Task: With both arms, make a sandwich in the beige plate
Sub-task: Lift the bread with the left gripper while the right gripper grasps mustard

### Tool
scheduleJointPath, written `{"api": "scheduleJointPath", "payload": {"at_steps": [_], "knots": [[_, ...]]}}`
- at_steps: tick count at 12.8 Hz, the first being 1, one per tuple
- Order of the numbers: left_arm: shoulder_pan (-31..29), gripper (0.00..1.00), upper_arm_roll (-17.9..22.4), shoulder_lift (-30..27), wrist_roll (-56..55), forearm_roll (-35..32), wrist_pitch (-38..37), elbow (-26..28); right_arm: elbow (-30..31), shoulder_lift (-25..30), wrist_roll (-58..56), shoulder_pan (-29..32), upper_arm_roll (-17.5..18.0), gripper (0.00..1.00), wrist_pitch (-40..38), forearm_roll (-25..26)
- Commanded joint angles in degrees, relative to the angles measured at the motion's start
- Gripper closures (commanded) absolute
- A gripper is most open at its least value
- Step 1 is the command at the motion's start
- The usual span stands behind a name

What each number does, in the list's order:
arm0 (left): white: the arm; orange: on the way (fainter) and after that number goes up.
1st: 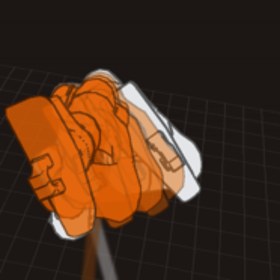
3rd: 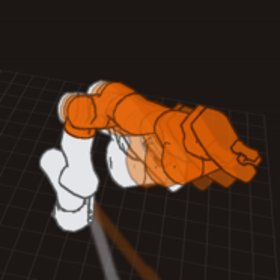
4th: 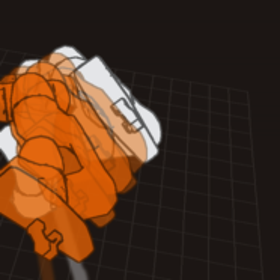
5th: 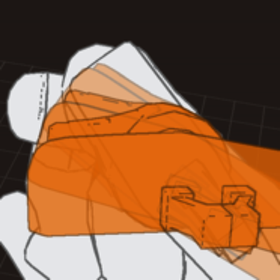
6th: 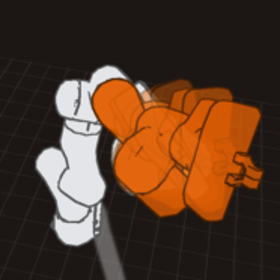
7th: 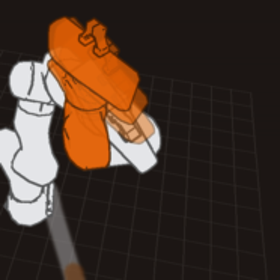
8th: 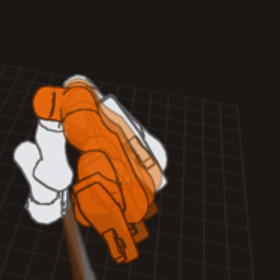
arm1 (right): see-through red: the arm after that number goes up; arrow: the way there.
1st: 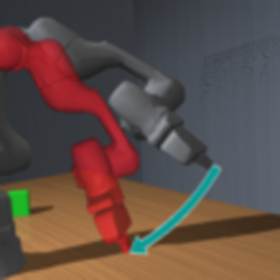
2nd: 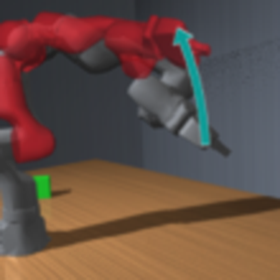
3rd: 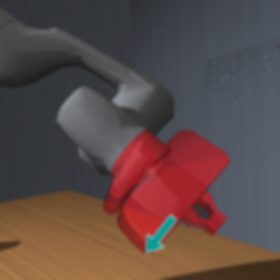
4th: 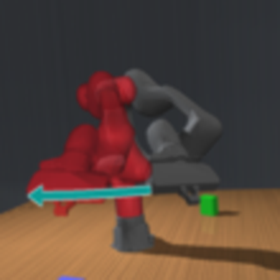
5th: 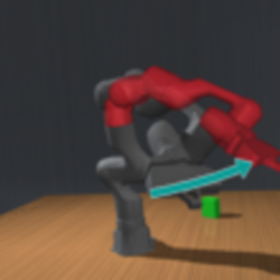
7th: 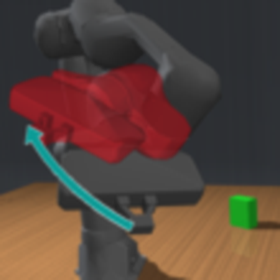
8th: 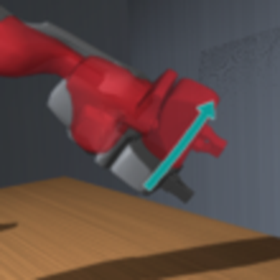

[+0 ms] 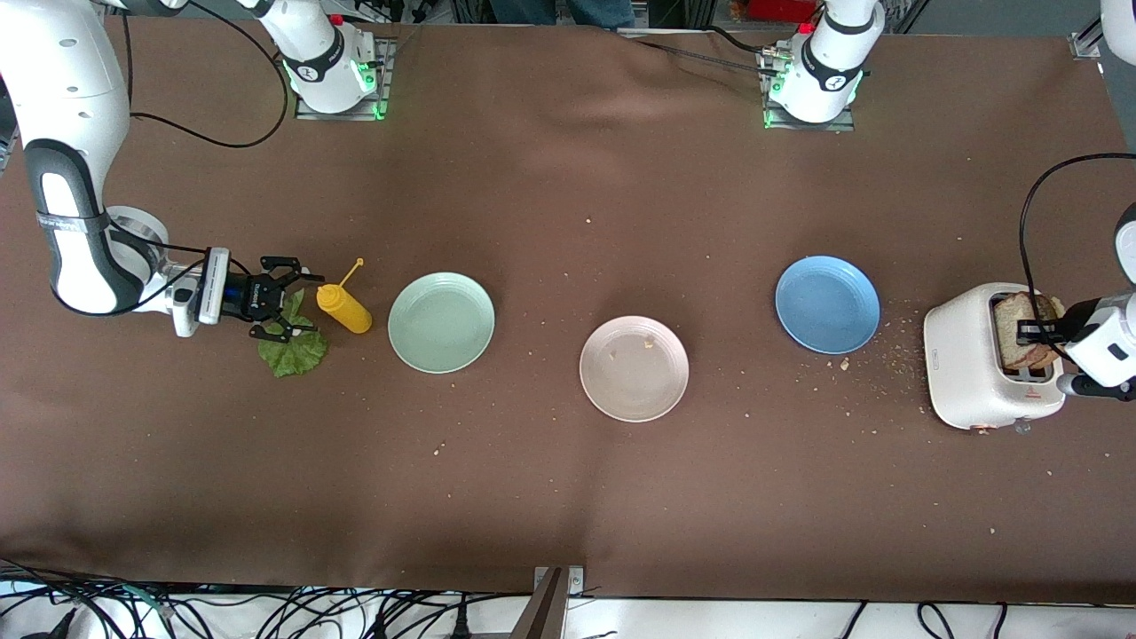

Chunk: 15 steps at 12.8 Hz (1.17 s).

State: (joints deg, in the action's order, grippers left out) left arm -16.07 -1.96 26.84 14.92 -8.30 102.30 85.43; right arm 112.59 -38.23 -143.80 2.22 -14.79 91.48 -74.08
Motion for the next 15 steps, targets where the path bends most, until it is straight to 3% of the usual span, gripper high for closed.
{"api": "scheduleJointPath", "payload": {"at_steps": [1,3,6,8,10,13,15], "knots": [[0.86,1.00,-0.94,0.50,0.81,-1.64,-8.67,-8.76,-2.37,-2.02,-0.78,-0.29,0.55,0.02,-0.69,-2.38],[3.84,1.00,-0.94,0.49,0.81,-1.11,-14.30,-13.52,-2.37,-2.54,-0.86,-0.46,1.43,0.02,-0.86,-3.26],[8.32,1.00,-0.77,-0.03,0.11,4.83,-19.94,-14.68,-2.46,-2.90,-0.78,-0.46,2.49,0.09,-0.86,-3.35],[8.77,1.00,-0.68,0.14,-0.67,14.83,-20.04,-14.59,-2.37,-2.99,-0.78,-0.55,2.58,0.28,-1.21,-3.44],[9.99,1.00,-0.59,1.98,-4.00,25.91,-19.95,-14.33,-2.46,-3.16,-0.78,-0.55,2.49,0.59,-1.39,-3.09],[15.61,1.00,-0.59,6.19,-7.44,36.48,-19.78,-14.15,-2.90,-2.99,-0.69,-0.29,2.49,0.94,-2.09,-2.74],[19.39,1.00,-0.59,10.23,-7.45,44.12,-18.55,-14.42,-3.42,-2.72,0.19,-0.11,2.05,0.98,-3.41,-1.95]]}}
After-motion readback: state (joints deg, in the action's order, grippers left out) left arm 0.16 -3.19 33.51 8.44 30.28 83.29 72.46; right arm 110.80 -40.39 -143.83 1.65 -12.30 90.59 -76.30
